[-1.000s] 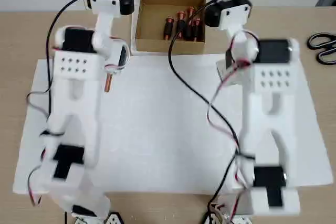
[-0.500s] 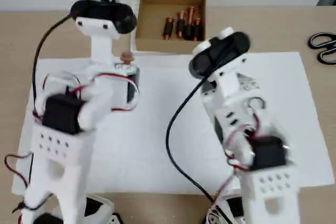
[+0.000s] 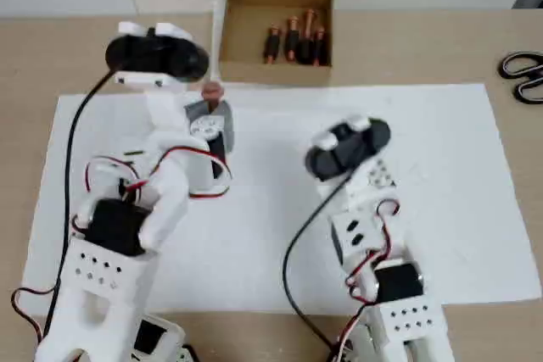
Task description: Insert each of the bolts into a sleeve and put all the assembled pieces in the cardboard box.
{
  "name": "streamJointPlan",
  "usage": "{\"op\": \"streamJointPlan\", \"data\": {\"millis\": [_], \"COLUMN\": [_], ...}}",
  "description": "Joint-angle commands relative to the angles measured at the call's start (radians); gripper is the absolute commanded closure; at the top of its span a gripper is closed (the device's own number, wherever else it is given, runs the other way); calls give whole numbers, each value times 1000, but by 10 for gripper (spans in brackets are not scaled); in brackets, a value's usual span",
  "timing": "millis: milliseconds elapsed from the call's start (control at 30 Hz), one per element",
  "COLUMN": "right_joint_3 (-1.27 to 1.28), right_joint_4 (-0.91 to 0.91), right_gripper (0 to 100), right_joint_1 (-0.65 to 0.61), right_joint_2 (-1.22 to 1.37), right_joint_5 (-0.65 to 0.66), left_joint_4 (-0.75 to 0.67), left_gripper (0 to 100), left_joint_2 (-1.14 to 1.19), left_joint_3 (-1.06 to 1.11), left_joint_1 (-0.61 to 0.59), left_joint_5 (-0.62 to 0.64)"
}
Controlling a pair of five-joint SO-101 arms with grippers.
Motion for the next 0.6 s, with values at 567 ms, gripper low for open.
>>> {"op": "streamJointPlan", "data": {"millis": [567], "right_joint_3": [272], "right_joint_4": [209], "right_gripper": [995], "right_joint_1": [-237], "right_joint_2": [-515], "right_joint_5": [-215], "left_joint_4": [-310], "left_gripper": [995], "left_joint_2": [-86], "left_joint_3": [171], "left_joint_1": [178], "left_joint_5": [127]}}
